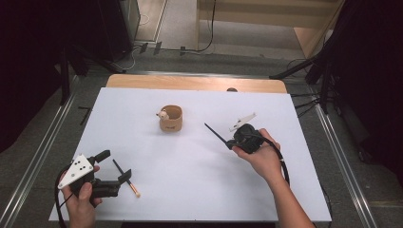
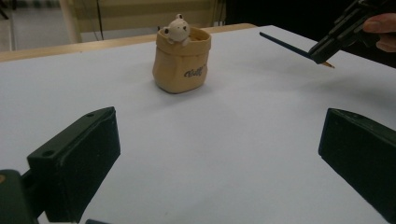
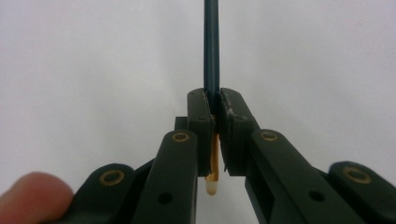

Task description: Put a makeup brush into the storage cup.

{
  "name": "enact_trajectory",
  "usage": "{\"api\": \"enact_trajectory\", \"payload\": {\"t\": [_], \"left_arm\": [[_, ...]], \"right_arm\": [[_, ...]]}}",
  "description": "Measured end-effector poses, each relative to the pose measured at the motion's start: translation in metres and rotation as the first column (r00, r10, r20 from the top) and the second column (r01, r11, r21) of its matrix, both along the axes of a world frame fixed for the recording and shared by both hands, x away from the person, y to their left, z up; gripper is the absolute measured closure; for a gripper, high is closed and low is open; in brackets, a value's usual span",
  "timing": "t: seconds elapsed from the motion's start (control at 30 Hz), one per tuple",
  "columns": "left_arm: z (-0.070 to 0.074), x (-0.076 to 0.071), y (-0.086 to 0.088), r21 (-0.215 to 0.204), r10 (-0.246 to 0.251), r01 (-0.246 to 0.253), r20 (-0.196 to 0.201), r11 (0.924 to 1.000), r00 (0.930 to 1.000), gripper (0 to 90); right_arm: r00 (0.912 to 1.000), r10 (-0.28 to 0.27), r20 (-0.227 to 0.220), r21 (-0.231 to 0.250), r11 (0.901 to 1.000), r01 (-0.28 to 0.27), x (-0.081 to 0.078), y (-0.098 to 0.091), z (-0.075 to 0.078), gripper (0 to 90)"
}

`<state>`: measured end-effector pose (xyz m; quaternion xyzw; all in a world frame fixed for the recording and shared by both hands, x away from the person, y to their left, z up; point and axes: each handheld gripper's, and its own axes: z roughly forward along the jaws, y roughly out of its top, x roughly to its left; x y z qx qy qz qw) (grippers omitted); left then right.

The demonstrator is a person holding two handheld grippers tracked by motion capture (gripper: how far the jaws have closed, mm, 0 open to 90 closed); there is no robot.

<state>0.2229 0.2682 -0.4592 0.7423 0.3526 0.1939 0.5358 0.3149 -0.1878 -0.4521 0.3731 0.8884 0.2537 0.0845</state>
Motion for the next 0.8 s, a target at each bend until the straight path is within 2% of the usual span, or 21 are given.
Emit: {"api": "enact_trajectory", "payload": {"t": [0.17,0.2,0.3,0.5,0.7,0.8], "left_arm": [[-0.001,0.006,-0.017,0.0,-0.028,0.028,-0.006,0.9996,0.9996,0.0],[-0.001,0.008,-0.02,0.003,-0.033,0.033,-0.002,0.9995,0.9995,0.0],[0.0,0.011,-0.034,0.039,-0.048,0.048,0.006,0.9981,0.9988,0.0],[0.0,0.02,-0.06,0.035,-0.106,0.106,0.001,0.9938,0.9944,0.0],[-0.001,0.028,-0.087,0.028,-0.174,0.175,-0.005,0.9843,0.9847,0.0],[-0.001,0.03,-0.097,0.022,-0.215,0.215,-0.012,0.9763,0.9765,0.0]], "right_arm": [[0.9979,0.0,0.065,0.046,0.9989,-0.003,-0.017,-0.012,0.009,85.6],[0.9962,-0.008,0.087,0.058,0.9983,0.003,-0.025,-0.017,0.012,85.6],[0.9941,-0.01,0.108,0.064,0.998,0.003,-0.034,-0.021,0.013,85.6],[0.99,-0.028,0.138,0.125,0.9921,0.01,-0.055,-0.031,0.009,85.6],[0.9847,-0.028,0.172,0.164,0.9864,0.0,-0.07,-0.035,0.005,85.6],[0.9823,-0.026,0.186,0.178,0.984,-0.008,-0.077,-0.035,0.005,85.6]]}}
